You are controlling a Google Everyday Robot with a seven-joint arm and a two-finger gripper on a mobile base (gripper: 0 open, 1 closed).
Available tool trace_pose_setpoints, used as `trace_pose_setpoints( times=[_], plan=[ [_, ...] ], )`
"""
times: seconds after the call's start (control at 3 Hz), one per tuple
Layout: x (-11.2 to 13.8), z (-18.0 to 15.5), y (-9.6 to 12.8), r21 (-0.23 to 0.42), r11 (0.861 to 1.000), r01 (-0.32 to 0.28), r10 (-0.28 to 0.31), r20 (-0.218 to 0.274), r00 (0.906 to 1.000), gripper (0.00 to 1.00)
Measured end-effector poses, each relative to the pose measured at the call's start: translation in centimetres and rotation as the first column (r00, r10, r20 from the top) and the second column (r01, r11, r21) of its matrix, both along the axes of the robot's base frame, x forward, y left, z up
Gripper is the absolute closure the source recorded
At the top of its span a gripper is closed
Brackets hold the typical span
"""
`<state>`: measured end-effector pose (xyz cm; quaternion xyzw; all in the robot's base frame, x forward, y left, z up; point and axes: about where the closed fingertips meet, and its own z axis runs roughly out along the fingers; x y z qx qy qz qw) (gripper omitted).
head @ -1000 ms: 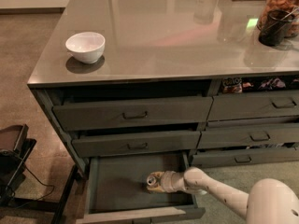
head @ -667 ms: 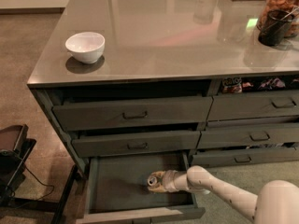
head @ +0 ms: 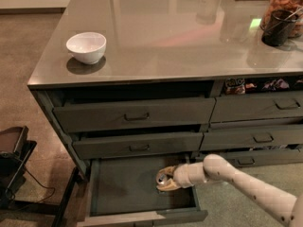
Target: Pick redbull can from bottom drawer and place on counter
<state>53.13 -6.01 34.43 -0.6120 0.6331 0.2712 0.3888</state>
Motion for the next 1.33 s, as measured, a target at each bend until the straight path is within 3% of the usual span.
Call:
trace_pose_setpoints(
  times=[0.33, 0.67, 1.33],
  plan=[
    [-0.1, 7.5, -1.8, -0.044, 0.998, -0.047, 0.049, 0.043, 0.9979, 1.00],
    [0.9, 9.9, -2.4, -0.072, 0.996, -0.051, 0.057, 0.080, 0.9952, 1.00],
    [0.3, 11.7, -2.2, -0.061, 0.997, -0.057, 0.062, 0.087, 0.9942, 1.00]
  ],
)
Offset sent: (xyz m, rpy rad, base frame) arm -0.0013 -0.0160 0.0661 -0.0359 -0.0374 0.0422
